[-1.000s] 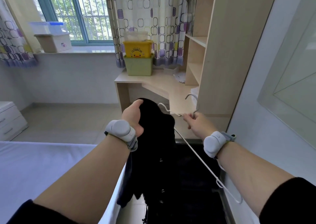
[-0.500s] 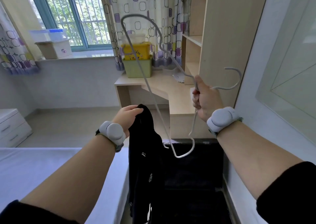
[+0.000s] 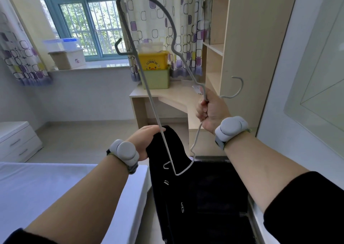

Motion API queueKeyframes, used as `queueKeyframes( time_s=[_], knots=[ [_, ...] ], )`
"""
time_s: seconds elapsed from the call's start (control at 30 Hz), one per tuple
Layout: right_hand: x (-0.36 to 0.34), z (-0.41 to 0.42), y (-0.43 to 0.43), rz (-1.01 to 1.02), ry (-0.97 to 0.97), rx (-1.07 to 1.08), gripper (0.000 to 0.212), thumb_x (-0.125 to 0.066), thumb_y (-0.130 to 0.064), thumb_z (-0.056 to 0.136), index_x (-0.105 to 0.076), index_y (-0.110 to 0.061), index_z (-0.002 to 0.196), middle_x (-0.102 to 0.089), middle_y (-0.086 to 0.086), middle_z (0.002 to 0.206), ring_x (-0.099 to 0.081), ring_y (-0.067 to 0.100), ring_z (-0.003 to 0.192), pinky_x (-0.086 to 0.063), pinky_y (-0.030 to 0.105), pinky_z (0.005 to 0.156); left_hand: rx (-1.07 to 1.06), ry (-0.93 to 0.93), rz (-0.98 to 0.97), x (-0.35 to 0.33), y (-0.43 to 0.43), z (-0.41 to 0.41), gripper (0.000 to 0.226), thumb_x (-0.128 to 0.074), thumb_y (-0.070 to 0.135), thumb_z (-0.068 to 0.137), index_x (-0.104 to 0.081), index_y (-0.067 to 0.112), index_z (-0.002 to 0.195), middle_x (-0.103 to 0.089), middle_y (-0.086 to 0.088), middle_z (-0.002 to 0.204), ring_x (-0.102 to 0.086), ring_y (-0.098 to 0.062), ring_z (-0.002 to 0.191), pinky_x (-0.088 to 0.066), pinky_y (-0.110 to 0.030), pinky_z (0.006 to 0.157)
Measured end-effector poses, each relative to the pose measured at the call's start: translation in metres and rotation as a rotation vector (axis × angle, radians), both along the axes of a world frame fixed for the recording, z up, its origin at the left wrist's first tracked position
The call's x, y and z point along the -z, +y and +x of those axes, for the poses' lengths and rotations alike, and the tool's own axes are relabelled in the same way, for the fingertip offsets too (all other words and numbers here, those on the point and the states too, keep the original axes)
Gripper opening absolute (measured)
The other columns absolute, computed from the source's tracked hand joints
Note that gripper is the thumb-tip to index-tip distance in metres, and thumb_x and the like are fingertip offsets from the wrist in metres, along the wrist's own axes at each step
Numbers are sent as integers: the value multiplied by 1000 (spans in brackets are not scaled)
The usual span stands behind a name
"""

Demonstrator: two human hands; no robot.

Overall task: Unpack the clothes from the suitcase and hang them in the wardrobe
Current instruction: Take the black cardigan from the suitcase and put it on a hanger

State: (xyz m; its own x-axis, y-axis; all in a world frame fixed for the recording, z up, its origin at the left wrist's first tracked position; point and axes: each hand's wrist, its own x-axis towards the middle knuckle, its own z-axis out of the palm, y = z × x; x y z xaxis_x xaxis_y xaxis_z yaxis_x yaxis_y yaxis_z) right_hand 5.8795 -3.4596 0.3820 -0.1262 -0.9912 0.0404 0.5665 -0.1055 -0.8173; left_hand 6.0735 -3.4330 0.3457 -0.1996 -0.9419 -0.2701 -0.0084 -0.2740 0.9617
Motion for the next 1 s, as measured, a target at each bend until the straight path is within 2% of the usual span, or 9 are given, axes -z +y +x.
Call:
queueKeyframes(
  time_s=[0.17, 0.33, 0.5, 0.6, 0.67, 0.73, 0.8, 0.87, 1.0],
  knots=[
    [-8, 0, 0, -9, -18, -44, 42, -58, -25, 89, -34, -16, 56, -29, -5, 34, -24, 9, 28, -18, 15, 33, 7, 37, 37, -2, -3, -3, 22, -52, 19, 93, -61, 9, 75, -60, -6, 60, -60, -21, 54, -49, -28, 58],
    [17, -1, -4, 36, 101, -77, 46, -54, -20, 91, -32, -16, 50, -24, -5, 32, -21, 9, 26, -13, 14, 34, 50, 222, 56, -14, -4, -7, 49, -46, 25, 93, -61, 13, 48, -55, -1, 51, -57, -16, 45, -49, -23, 50],
    [55, -2, -9, 70, 128, -76, 55, -53, -16, 91, -39, -18, 37, -24, -3, 32, -22, 10, 26, -12, 13, 37, 19, 374, -24, -36, -4, -6, 33, -50, 23, 84, -62, 12, 56, -58, -2, 56, -59, -17, 51, -49, -24, 55],
    [67, 0, -11, 80, 152, -78, 56, -54, -17, 91, -45, -17, 36, -31, 0, 32, -27, 11, 27, -19, 13, 35, 24, 451, -52, -41, -5, -7, 38, -47, 23, 89, -66, 11, 58, -62, -3, 62, -62, -18, 57, -50, -29, 63],
    [71, 3, -11, 96, 178, -114, 50, -53, -23, 92, -52, -13, 43, -44, 1, 38, -39, 12, 32, -29, 17, 38, 22, 481, -59, -43, -4, -11, 38, -45, 23, 91, -66, 11, 62, -63, -2, 62, -63, -18, 58, -51, -29, 64],
    [73, 6, -10, 150, 190, -253, 47, -45, -37, 95, -61, -8, 61, -55, 4, 52, -49, 14, 46, -37, 24, 51, 29, 509, -61, -42, -3, -13, 29, -44, 22, 92, -62, 11, 71, -62, -1, 63, -63, -16, 58, -52, -28, 62],
    [79, 6, -10, 218, 197, -432, 53, -40, -52, 92, -65, -6, 86, -54, 7, 67, -46, 19, 57, -35, 29, 59, 37, 550, -59, -42, -4, -13, 20, -45, 22, 90, -58, 11, 79, -61, -2, 68, -63, -17, 63, -53, -28, 64],
    [87, 5, -11, 260, 194, -576, 64, -44, -64, 80, -62, -8, 106, -46, 9, 72, -38, 20, 59, -29, 30, 58, 29, 593, -67, -43, -4, -12, 14, -47, 20, 88, -57, 12, 83, -58, -2, 74, -62, -19, 68, -53, -30, 68],
    [100, -1, -9, 310, 331, -722, 74, -36, -74, 79, -57, -12, 115, -49, 10, 77, -47, 23, 66, -37, 33, 66, -21, 626, -96, -42, -7, -9, 23, -46, 18, 90, -65, 11, 79, -59, -3, 77, -60, -19, 72, -46, -31, 78]
  ],
)
